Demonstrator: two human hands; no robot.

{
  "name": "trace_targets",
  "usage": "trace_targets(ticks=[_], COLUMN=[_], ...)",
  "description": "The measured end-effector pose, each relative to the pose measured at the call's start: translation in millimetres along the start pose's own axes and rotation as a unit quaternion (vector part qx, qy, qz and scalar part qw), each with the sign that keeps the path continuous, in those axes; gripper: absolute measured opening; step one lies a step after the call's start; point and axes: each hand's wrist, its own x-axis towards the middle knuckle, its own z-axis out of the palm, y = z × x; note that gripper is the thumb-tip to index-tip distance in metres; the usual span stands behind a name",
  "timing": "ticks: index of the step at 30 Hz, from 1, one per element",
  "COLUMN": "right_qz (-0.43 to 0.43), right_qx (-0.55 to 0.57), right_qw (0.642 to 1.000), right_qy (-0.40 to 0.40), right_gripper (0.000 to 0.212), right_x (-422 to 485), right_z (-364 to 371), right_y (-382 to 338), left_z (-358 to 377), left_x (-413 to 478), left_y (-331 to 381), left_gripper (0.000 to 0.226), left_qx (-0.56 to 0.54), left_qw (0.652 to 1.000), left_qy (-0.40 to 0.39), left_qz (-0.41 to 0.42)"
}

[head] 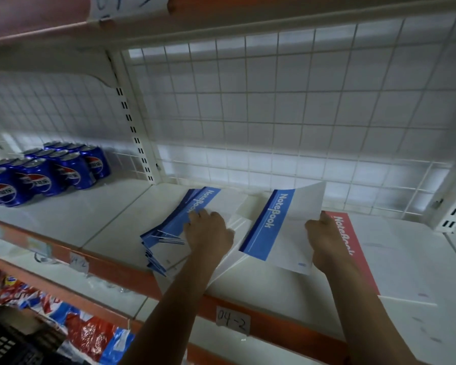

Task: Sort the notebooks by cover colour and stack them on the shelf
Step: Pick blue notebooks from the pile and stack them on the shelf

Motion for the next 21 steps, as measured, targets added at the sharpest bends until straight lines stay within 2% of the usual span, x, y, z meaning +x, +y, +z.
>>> trace_targets(ticks=[2,6,9,11,12,13,15,16,18,19,21], right_qz=[0.011,0.028,0.035,0.018,0.006,0.003,0.013,0.020,0.028,0.032,0.038], right_qx=[0.007,0.055,0.112,0.093,0.080,0.065,0.041,0.037,0.035,0.036,0.041], right_qw=[1.000,0.997,0.990,0.994,0.996,0.997,0.998,0.998,0.998,0.997,0.997], right_qy=[-0.009,-0.050,-0.077,-0.054,-0.043,-0.036,-0.041,-0.047,-0.053,-0.056,-0.061], right_gripper=[0.017,0.025,0.028,0.023,0.024,0.027,0.028,0.026,0.022,0.021,0.021], right_x=[0,-5,-10,-9,-8,-8,-7,-6,-5,-4,-3], right_z=[-2,-2,4,3,0,-4,-10,-12,-15,-16,-17], right_y=[1,2,1,6,8,9,11,11,12,12,13], left_z=[-5,-19,-32,-34,-33,-30,-19,-15,-10,-6,2], left_x=[-3,-14,-38,-43,-41,-36,-19,-12,-6,-5,-6], left_y=[9,41,70,75,72,66,52,44,32,29,29], left_gripper=[0.034,0.026,0.035,0.037,0.037,0.036,0.034,0.047,0.075,0.079,0.072], left_qx=[-0.020,-0.115,-0.144,-0.203,-0.243,-0.268,-0.193,-0.114,-0.044,-0.032,0.013], left_qw=[0.998,0.982,0.962,0.941,0.932,0.934,0.972,0.991,0.996,0.994,0.996], left_qy=[0.041,0.066,0.002,-0.057,-0.067,-0.046,0.045,0.041,-0.049,-0.073,-0.063], left_qz=[0.031,0.137,0.233,0.265,0.259,0.233,0.127,0.052,-0.061,-0.081,-0.064])
